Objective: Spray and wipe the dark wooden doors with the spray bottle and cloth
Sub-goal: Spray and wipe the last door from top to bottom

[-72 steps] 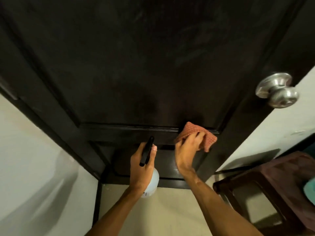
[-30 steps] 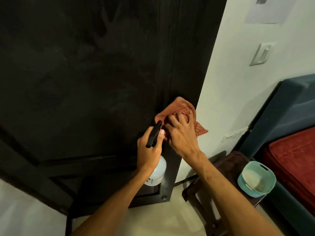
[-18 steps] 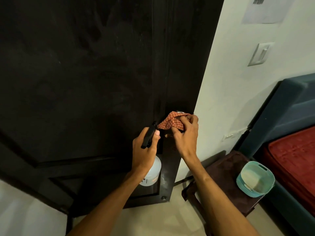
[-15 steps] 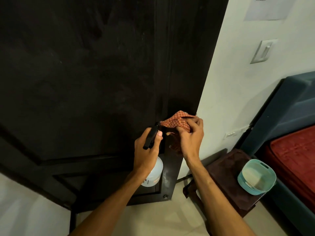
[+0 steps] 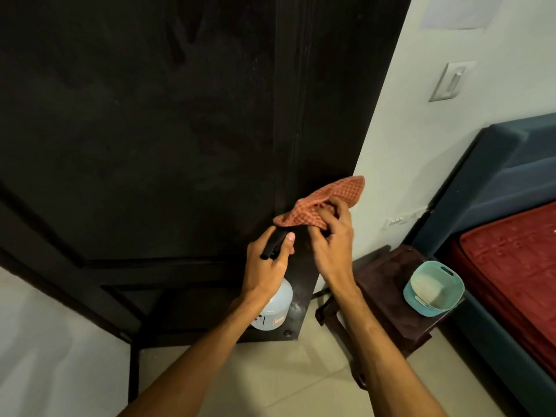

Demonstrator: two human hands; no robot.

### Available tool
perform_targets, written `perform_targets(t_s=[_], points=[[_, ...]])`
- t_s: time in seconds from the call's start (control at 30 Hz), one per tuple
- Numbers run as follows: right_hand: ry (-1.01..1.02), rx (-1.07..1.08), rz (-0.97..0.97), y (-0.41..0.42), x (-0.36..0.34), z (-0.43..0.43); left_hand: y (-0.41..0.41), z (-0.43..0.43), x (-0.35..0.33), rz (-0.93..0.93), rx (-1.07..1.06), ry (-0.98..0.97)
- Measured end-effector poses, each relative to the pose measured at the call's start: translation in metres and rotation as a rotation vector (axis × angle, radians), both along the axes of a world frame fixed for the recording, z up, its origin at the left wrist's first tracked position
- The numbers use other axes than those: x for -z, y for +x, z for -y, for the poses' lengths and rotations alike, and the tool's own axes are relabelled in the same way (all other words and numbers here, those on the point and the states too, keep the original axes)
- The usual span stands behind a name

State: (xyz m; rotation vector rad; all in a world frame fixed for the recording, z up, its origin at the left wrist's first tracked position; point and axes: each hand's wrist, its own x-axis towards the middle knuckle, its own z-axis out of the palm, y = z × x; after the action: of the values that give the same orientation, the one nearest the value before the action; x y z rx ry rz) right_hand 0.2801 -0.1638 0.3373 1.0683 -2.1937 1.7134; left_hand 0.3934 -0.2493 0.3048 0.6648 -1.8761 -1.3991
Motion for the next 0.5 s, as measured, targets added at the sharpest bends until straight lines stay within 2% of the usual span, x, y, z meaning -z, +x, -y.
perform_targets(t_s=[0.03,0.07,0.17,0.27,0.33,0.4,0.47,0.5], points=[[0.021,-0.006,0.052,-0.001,0.003,0.001,0.001,0.0,0.003,0.034,-0.017,0.005],[-0.011,0.0,0.186,0.0,0.003,0.001,0.002,-0.001,0.006,0.069,-0.032,0.018],[-0.226,-0.012,0.718,-0.005,-0.002,-0.006,0.006,-0.004,0.007,0.097,-0.049,0.023],[-0.408,0.024,0.962,-0.005,0.0,-0.024,0.008,-0.012,-0.004,0.07,-0.015,0.003],[-0.407,0.097,0.91,0.001,-0.002,-0.032,0.008,-0.016,-0.005,0.068,0.004,0.011],[-0.31,0.128,0.654,0.0,-0.014,-0.029,0.005,-0.018,-0.002,0.073,-0.006,0.007],[-0.174,0.025,0.357,-0.01,-0.029,-0.014,0.003,-0.017,-0.002,0.062,-0.051,0.024],[-0.035,-0.033,0.207,-0.015,-0.034,-0.005,0.003,-0.016,-0.002,0.064,-0.081,0.03]])
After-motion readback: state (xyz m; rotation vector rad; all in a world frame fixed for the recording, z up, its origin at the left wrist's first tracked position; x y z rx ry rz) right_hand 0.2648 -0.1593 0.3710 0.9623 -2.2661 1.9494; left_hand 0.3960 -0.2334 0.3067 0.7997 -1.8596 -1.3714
